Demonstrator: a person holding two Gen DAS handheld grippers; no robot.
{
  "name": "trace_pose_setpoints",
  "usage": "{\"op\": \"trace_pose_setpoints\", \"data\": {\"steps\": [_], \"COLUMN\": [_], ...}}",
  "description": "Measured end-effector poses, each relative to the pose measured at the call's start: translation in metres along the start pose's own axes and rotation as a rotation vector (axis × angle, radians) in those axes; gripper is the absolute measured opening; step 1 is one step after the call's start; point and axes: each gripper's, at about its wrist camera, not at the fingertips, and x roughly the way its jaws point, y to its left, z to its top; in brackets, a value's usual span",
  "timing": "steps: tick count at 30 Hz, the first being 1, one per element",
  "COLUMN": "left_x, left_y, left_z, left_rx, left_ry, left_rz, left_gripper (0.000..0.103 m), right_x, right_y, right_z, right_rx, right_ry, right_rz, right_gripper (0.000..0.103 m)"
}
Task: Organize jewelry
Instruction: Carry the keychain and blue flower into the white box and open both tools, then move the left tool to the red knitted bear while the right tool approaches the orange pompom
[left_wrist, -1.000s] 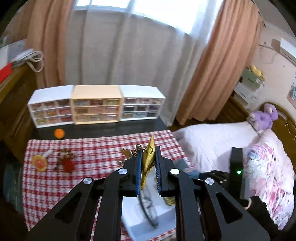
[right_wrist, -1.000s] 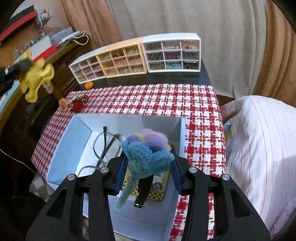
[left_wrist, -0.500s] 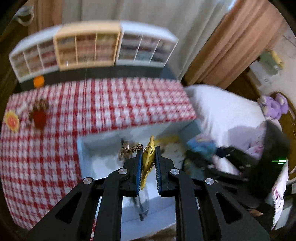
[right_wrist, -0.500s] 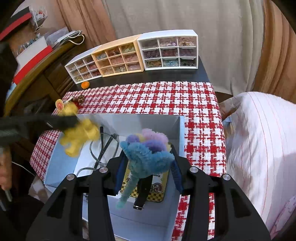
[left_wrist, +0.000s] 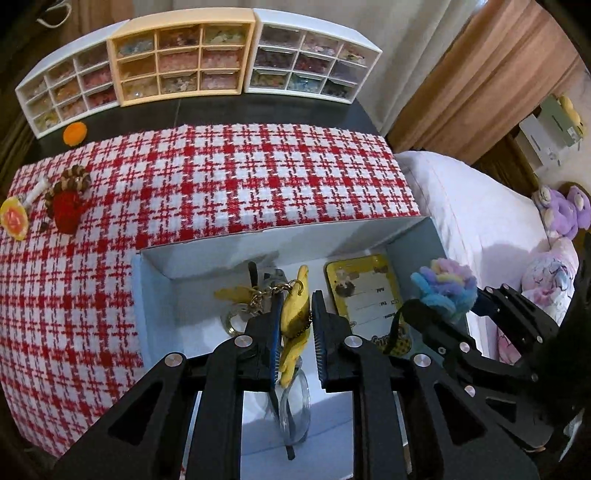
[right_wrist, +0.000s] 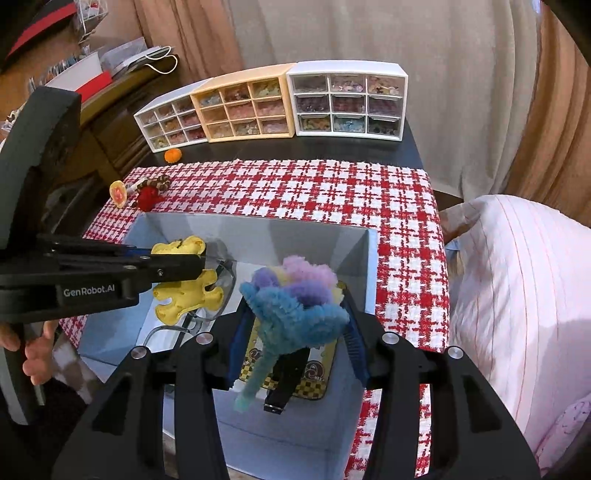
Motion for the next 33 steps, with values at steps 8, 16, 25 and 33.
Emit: {"op": "trace_pose_setpoints", "data": {"steps": [8,16,25,33], "left_x": [-0.023,-0.077,-0.113,-0.137], "left_y": [0.008,0.028,0.128,0.210], "left_z": [-0.002,-0.007,-0.038,-0.075], "left_rx": [-0.039,-0.004,-0.149,-0.281], "left_ry": [-0.042,-0.169,-0.272,-0.337], "left_rz": [-0.007,0.001,0.047,0.159], "left_gripper": [0.088,0.097,0.099,0.098], "right_x": [-0.039,-0.088,-0.062,-0.030], "right_y": [0.004,-0.012,0.005,0.046], "right_z": [0.001,0.006,0.022,0.075], "right_rx": [-0.072,-0.068,-0.097,-0.139], "right_ry": [-0.070,-0.245,-0.232,-0.207], "right_rz": [-0.074,-0.103,0.063,0.290], "right_gripper": [0.060,0.097,0.096,0.096]}}
